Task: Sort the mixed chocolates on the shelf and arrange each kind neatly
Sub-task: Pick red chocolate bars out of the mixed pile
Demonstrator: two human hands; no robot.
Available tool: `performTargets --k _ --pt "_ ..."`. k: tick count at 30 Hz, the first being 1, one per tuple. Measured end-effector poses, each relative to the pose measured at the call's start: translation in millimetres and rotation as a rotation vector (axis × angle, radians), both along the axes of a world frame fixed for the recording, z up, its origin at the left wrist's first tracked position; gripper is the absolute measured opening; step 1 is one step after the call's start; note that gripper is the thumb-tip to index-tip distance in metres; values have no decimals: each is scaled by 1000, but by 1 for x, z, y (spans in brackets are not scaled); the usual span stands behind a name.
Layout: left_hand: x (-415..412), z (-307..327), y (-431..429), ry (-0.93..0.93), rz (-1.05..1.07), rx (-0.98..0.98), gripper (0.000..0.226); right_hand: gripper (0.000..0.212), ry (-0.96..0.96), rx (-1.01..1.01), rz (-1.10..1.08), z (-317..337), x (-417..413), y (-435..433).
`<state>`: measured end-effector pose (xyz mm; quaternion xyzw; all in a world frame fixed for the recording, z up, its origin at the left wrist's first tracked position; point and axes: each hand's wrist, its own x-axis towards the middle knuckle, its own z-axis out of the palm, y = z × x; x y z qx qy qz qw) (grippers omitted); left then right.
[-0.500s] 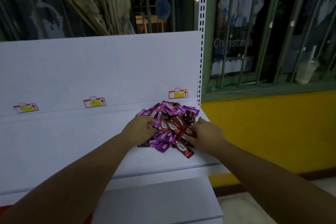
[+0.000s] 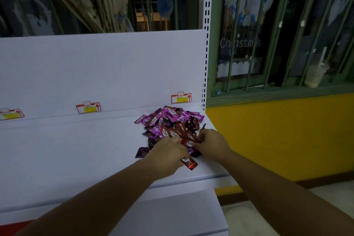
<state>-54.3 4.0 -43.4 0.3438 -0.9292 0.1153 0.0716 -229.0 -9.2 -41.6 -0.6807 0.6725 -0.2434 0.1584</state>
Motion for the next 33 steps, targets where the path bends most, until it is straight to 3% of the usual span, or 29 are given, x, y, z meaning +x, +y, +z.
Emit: performTargets --k 7,11,14,17,22,25,26,28,30,33 --pt "-7 3 -1 9 48 -6 34 14 -130 17 -44 -5 -5 0" --pt "-7 -5 1 -5 -11 -23 20 24 -216 8 -62 -5 -10 2" --pt "-3 2 4 306 27 82 15 24 -260 -7 -74 -7 -14 1" --pt "2 22 6 651 228 246 6 19 -287 -39 -86 -8 -20 0" --pt "10 42 2 1223 467 760 14 16 -431 -71 -124 -8 -26 3" --pt "7 40 -1 1422 530 949 12 15 -707 -54 -160 3 -26 11" --pt "4 38 0 1436 530 994 4 13 -833 4 -148 8 -23 14" --pt "-3 37 1 1387 518 1058 25 8 -970 145 -61 18 -13 21" --pt "-12 40 3 1265 516 1028 35 6 -927 187 72 23 3 27" --pt "-12 42 3 1181 571 947 30 7 -859 146 173 25 17 30"
